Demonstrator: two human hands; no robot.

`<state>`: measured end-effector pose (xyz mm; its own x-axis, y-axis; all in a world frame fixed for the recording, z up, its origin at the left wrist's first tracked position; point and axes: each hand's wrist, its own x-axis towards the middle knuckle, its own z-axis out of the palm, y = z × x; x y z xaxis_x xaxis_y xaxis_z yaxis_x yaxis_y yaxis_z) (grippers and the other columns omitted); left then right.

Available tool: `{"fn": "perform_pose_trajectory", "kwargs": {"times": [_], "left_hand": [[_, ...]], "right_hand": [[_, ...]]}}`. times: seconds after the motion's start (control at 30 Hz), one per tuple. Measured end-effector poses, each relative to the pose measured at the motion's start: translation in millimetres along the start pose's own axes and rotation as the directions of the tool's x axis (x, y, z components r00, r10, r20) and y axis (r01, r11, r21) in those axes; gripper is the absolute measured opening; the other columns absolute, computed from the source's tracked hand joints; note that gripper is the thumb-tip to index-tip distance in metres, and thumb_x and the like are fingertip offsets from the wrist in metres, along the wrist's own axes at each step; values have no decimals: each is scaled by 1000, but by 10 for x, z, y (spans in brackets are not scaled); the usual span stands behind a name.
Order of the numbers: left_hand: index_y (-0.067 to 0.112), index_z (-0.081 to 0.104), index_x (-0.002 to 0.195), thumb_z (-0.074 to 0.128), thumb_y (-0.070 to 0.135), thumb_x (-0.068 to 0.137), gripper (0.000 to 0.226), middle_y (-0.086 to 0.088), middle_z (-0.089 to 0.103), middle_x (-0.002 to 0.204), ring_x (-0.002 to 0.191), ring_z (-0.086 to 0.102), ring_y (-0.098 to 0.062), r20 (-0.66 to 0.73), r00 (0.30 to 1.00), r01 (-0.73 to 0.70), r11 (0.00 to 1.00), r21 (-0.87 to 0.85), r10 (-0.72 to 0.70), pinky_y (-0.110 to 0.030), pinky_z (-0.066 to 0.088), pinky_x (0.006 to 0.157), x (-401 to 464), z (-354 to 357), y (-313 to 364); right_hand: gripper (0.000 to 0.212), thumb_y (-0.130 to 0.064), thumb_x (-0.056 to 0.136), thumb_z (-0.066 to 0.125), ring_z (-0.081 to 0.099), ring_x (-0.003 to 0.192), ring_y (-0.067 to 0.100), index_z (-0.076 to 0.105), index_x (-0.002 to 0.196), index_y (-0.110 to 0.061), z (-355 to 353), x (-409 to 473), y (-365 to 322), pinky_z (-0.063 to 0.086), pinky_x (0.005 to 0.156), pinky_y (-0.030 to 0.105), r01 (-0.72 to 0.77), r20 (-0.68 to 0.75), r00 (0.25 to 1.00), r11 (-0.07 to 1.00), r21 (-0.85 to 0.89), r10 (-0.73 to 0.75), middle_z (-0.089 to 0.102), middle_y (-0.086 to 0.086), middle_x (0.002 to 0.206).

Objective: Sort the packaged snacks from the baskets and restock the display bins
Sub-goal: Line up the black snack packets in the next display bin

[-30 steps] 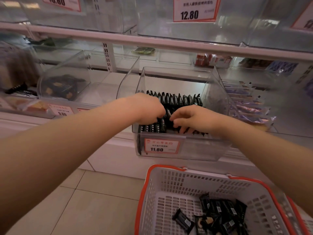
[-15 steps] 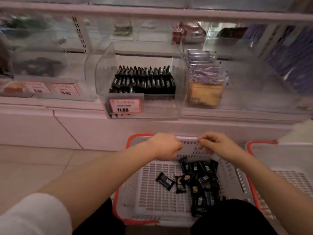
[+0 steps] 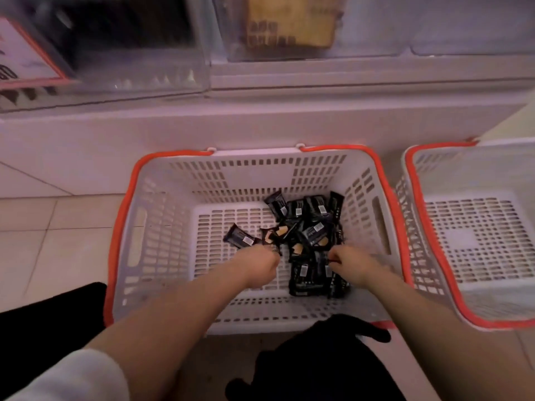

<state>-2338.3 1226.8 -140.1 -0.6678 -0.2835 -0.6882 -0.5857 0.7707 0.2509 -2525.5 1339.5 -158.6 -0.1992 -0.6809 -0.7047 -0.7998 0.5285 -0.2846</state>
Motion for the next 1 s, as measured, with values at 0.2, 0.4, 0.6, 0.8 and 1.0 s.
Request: {"fn": "perform_pose_trajectory", "kwargs": {"times": [0.2, 0.4, 0.6, 0.8, 1.0], "left_hand": [[13, 41, 135, 41, 26, 95, 42, -12, 40, 136, 125, 38, -28, -36, 973, 212, 938, -274, -230, -38, 40, 98, 469, 303, -61], [10, 34, 138, 46, 20, 92, 48, -9, 35, 136, 124, 35, -27, -109, 937, 272, 890, -366, -331, -36, 37, 100, 788, 443, -190], [6, 32, 138, 49, 14, 90, 51, -11, 35, 138, 127, 34, -27, -165, 903, 308, 864, -398, -397, -37, 33, 106, 1040, 499, -233], [3, 27, 138, 57, 23, 91, 60, -15, 28, 141, 123, 40, -28, -115, 770, 452, 665, -595, -627, -35, 42, 93, 1197, 612, -156], [3, 24, 137, 69, 29, 83, 75, -15, 33, 137, 126, 37, -30, -51, 722, 560, 626, -543, -690, -40, 43, 92, 1318, 634, -137]], "right_hand": [[51, 0, 89, 41, 37, 127, 28, 36, 138, -12, 125, 524, -10, 36, 101, 37, 139, -192, 963, 957, -254, -191, 35, 7, 145], [49, -12, 91, 42, 23, 135, 29, 34, 140, -11, 208, 962, -65, 22, 109, 39, 266, -149, 906, 806, -529, -397, 39, 7, 142], [45, -10, 90, 44, 36, 121, 28, 37, 134, -14, 303, 932, 19, 29, 98, 37, 266, -224, 877, 817, -512, -426, 45, 6, 133], [48, -30, 80, 69, 45, 115, 17, 53, 123, -18, 137, 706, -72, 33, 95, 27, 278, -481, 865, 933, 229, -140, 59, -5, 118], [18, -11, 87, 60, 59, 65, 15, 56, 104, -9, 92, 570, -101, 49, 71, 30, 24, -14, 986, -56, 998, 166, 60, 3, 90]]}}
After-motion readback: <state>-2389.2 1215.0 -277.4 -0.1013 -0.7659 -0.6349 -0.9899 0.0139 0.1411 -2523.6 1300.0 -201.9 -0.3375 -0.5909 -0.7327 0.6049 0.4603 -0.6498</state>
